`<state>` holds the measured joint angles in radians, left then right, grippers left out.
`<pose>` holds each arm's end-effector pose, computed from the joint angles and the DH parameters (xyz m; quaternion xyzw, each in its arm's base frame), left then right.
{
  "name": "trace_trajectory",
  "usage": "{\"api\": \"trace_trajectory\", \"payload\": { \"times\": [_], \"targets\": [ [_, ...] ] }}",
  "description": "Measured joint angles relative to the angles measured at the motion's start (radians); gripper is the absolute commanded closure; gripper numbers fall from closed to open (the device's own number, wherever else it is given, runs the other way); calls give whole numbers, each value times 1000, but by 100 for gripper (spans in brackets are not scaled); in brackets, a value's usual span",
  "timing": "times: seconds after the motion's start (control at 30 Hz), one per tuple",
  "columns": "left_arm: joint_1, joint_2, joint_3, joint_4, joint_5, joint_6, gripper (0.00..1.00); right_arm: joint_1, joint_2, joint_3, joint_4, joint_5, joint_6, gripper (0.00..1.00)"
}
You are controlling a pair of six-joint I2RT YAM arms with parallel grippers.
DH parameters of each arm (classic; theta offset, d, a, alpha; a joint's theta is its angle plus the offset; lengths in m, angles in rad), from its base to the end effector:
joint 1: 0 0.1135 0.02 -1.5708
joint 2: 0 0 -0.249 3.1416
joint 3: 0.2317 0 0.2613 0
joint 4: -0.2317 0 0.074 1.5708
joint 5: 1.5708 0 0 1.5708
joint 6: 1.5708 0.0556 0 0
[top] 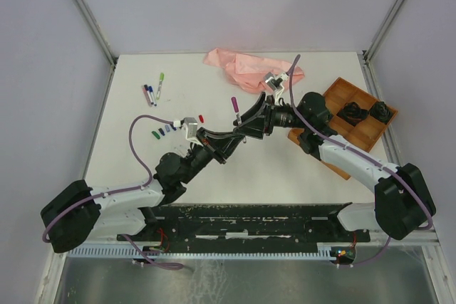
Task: Open the pen caps
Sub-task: Pick up the pen from the center of the board, then open the pen cap from the pen.
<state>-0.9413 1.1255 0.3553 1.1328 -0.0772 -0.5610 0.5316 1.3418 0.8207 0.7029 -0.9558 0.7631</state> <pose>0.1554 -0.2061 0.2501 0.0761 0.5634 -0.5453 0.6161 0.2513 0.2005 0.3006 -0.2854 0.6053 0.6463 0.3667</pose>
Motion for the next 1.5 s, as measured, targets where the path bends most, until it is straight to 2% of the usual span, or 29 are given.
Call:
{"api": "trace_trajectory", "payload": {
  "times": [0.2,0.43,0.47,0.6,0.67,0.9,1.03,1.3,1.43,1.5],
  "targets": [
    [-3,0,0,0,0,0,97,-3,0,0,-1,0,10,64],
    [-4,-1,0,1,-1,-1,96,-3,0,2,-7,-2,-3,94],
    [-4,-1,1,0,-2,-1,91,-3,0,3,-9,-3,-9,97],
    [-4,-13,1,-9,-3,-1,56,-3,0,14,-27,-7,-31,100],
    [-3,-35,1,-45,-4,-3,45,-3,0,21,-42,-9,-41,100],
    [-4,-172,2,-213,-4,-8,22,-11,-3,60,-134,-9,-103,100],
    [-3,-252,61,-419,-46,-8,15,-13,-4,75,-205,-9,-150,100],
    [-2,-234,349,-811,-164,-9,16,-13,-6,96,-334,-6,-250,100],
    [-2,-156,507,-964,-242,-27,23,-13,-7,99,-376,-1,-283,100],
    [-2,-124,554,-1023,-281,-45,30,-13,-8,99,-389,0,-293,100]
  ]
}}
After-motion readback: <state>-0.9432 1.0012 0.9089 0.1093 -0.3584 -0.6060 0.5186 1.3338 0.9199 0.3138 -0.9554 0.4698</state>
